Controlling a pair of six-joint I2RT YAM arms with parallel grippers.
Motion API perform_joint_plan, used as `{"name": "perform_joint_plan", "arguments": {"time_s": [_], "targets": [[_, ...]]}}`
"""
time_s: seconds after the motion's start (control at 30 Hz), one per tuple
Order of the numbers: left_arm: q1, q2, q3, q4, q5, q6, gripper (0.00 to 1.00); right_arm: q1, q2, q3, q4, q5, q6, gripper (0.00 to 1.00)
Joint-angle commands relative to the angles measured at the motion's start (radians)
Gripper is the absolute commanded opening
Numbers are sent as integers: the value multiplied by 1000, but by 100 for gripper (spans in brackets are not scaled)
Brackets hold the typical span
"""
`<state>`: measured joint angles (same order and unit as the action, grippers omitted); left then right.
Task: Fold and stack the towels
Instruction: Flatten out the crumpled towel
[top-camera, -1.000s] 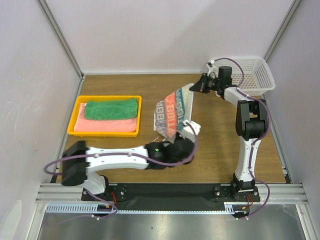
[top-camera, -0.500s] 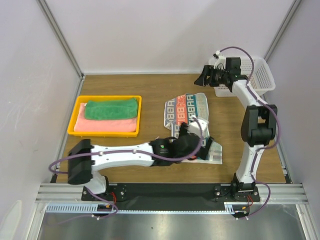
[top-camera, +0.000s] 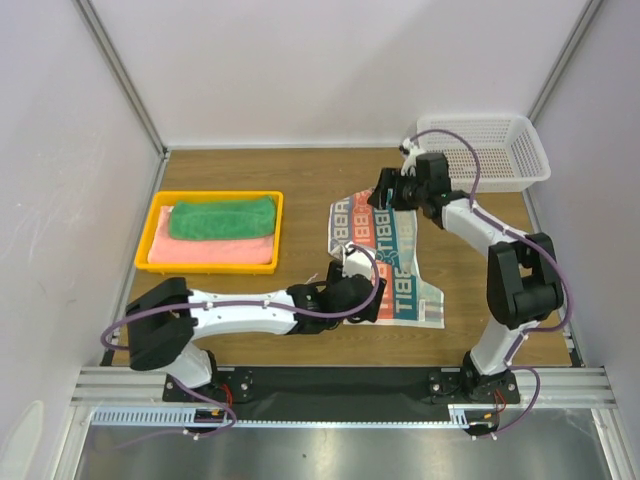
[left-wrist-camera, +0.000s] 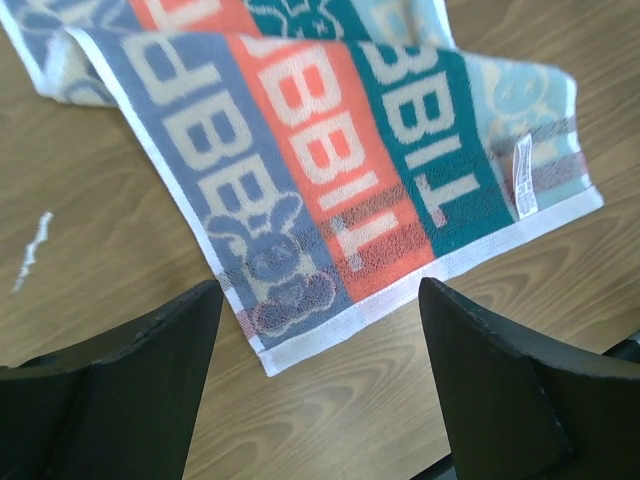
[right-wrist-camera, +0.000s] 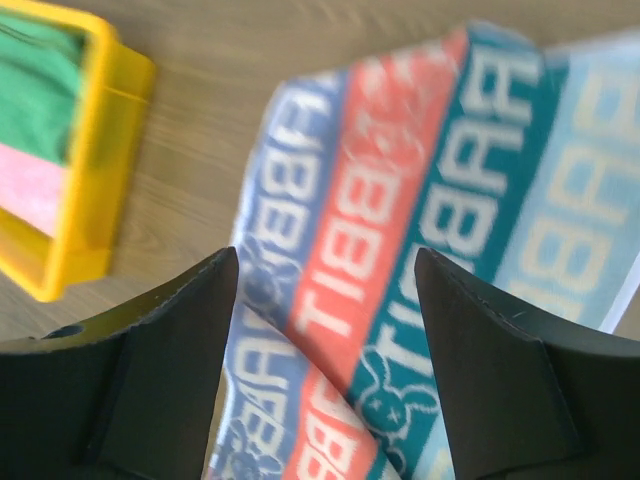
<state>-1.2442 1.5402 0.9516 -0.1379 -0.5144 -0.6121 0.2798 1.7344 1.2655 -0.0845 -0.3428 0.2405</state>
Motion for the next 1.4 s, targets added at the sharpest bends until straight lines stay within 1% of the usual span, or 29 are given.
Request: {"name": "perform_joint_plan", "arguments": {"time_s": [0.0, 0.13, 0.2, 0.27, 0.37, 0.57, 0.63, 0.7, 0.83, 0.97, 1.1, 1.23, 1.33, 1.37], "targets": [[-4, 50, 6, 70, 37, -49, 84, 2, 26, -69, 153, 67, 82, 76], [-6, 93, 6, 83, 68, -71, 82, 16, 126, -46, 131, 120, 82, 72], [-6, 107, -7, 122, 77, -80, 81, 18, 163, -40, 137, 99, 98, 72], [-6, 142, -5, 124, 85, -97, 80, 24, 203, -38, 155, 94, 106, 70], [-6, 191, 35, 74, 88, -100, 80, 42, 255, -23, 154, 119, 109, 68], [-4, 239, 49, 8, 122, -120, 81, 61, 339, 35, 134, 178, 91, 69], [-4, 267, 84, -78, 109, -127, 81, 62, 347, 40, 153, 206, 89, 69], [-9, 258, 87, -147, 111, -139, 80, 61, 370, 55, 154, 229, 85, 70], [-14, 195, 30, -204, 117, -189, 79, 61, 409, 107, 137, 257, 92, 70], [-18, 170, 15, -284, 122, -222, 78, 61, 442, 167, 120, 304, 114, 71], [-37, 138, -19, -307, 140, -251, 78, 62, 458, 195, 109, 324, 135, 71], [-37, 101, -51, -319, 128, -245, 78, 68, 438, 183, 98, 312, 154, 71], [-37, 74, -51, -315, 117, -210, 79, 81, 393, 158, 104, 291, 148, 72], [-34, 54, -48, -309, 106, -196, 80, 82, 348, 153, 98, 271, 145, 72]]}}
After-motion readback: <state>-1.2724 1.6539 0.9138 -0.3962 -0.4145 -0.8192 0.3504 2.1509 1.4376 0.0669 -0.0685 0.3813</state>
